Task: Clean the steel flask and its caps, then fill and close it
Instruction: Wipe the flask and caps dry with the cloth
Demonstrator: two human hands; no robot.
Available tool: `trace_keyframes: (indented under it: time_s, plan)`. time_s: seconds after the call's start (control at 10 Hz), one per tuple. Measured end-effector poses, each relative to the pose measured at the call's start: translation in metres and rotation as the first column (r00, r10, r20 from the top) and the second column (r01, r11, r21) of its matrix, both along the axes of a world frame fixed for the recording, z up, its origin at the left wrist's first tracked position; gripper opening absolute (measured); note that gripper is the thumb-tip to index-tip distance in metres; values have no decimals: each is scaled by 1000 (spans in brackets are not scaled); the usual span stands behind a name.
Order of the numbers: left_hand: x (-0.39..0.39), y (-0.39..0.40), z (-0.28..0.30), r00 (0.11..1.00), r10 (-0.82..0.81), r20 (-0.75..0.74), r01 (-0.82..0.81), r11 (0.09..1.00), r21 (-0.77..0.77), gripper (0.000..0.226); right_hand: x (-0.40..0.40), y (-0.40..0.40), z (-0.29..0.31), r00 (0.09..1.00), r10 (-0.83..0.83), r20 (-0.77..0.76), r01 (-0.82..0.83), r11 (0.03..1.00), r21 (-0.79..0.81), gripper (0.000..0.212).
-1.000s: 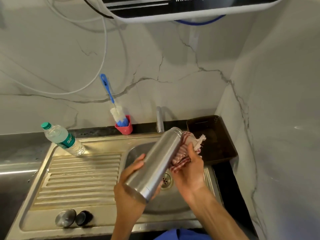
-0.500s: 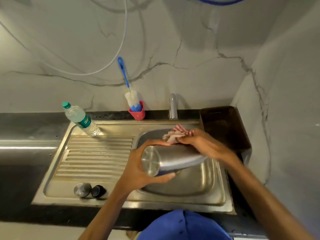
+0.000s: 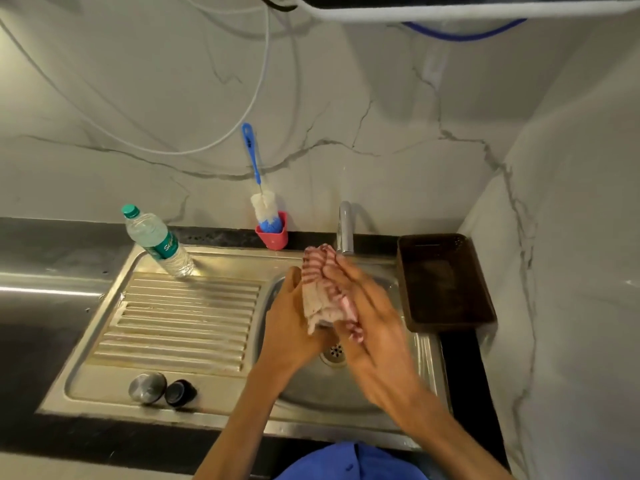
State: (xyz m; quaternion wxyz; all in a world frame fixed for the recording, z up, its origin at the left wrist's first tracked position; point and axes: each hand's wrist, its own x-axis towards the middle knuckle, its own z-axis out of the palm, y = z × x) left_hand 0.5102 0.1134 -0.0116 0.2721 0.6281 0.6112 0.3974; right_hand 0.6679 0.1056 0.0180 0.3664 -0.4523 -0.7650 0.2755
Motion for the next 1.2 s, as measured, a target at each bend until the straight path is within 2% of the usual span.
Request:
trace_keyframes:
  time_s: [0.1,0.2,0.3,0.4,0.5,0.6,0.7,0.8,0.9,1.0,1.1,1.2]
  plan:
    - [-6,-11,-10,997,-10,-76,9,1000,-15,31,-1,-7,-21,927,-4,374,-91,967,236,76]
    - [-1,4,1,981,111,162,-92,989,-120,17,4,-15,-35,912,98,398,-209,946,247,77]
    - [-12,29,-13,996,81,-35,-82,996,-23,62,21,-21,-33,929,257,266,-306,938,161,74]
    - [-19,37,-9,989,145,35,-145,989,-15,85,38,-26,-11,963,77,-260,-171,917,-361,55]
    - [-27,33,-6,985,173,23,-173,985,-24,93,77,10,-17,868,-363,-338,19,705,-709,20]
    - [-32,25,-10,972,231,52,-224,968,-114,90,131,61,-49,779,-618,-102,267,475,-839,24]
    - [-33,18,-11,957,264,120,-240,953,-184,89,169,107,-82,755,-654,-47,435,553,-710,29]
    - [-38,13,-14,959,249,134,-223,957,-183,91,187,145,-108,864,-482,146,503,822,-265,28]
    - [-47,8,-11,948,266,175,-231,953,-198,86,196,163,-142,787,-262,558,375,922,-95,58]
    - [-59,0,-9,882,358,307,-291,925,-244,82,187,158,-156,641,48,766,369,856,-362,68]
    - [-71,-12,-8,796,422,434,-320,902,-289,73,166,142,-145,773,-126,622,426,830,-361,35]
    - [-79,-25,-7,702,463,541,-337,885,-321,60,137,116,-126,894,-226,386,364,869,-335,24]
